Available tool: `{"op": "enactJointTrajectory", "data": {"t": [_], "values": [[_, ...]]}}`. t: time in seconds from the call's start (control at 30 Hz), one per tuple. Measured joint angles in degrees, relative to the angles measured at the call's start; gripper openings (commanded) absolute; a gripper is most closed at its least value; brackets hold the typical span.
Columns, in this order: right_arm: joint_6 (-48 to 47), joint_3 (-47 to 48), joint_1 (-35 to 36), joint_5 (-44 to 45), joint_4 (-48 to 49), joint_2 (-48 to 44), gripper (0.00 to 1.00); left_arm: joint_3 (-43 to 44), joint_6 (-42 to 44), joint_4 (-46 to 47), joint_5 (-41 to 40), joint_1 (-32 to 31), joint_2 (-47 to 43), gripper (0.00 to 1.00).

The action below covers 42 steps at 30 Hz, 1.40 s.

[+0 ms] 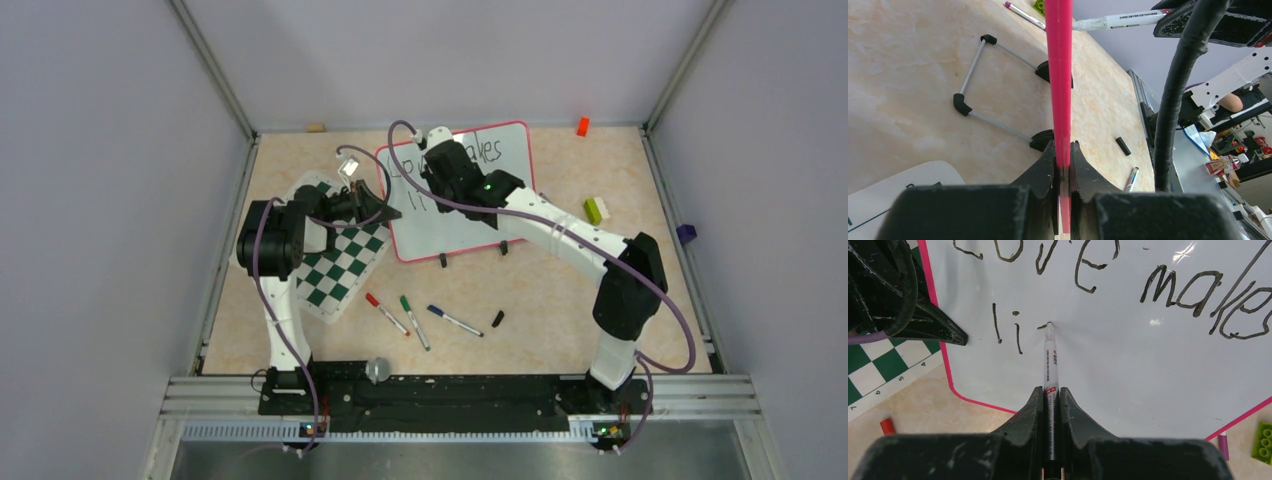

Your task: Write a sentence on the whiteboard

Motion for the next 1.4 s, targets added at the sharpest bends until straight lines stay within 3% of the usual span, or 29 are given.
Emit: {"op": "enactJointTrajectory", "data": {"t": [0.73,1.4], "values": [[-0.7,1.8,0.0,-1.4,1.2,-0.1,0.00,0.0,0.0,0.0,0.1,0.0,0.0,0.00],[-0.7,-5.0,-0.1,-0.6,3.5,-7.3,0.00,0.0,0.0,0.0,0.2,0.0,0.0,0.00]]}}
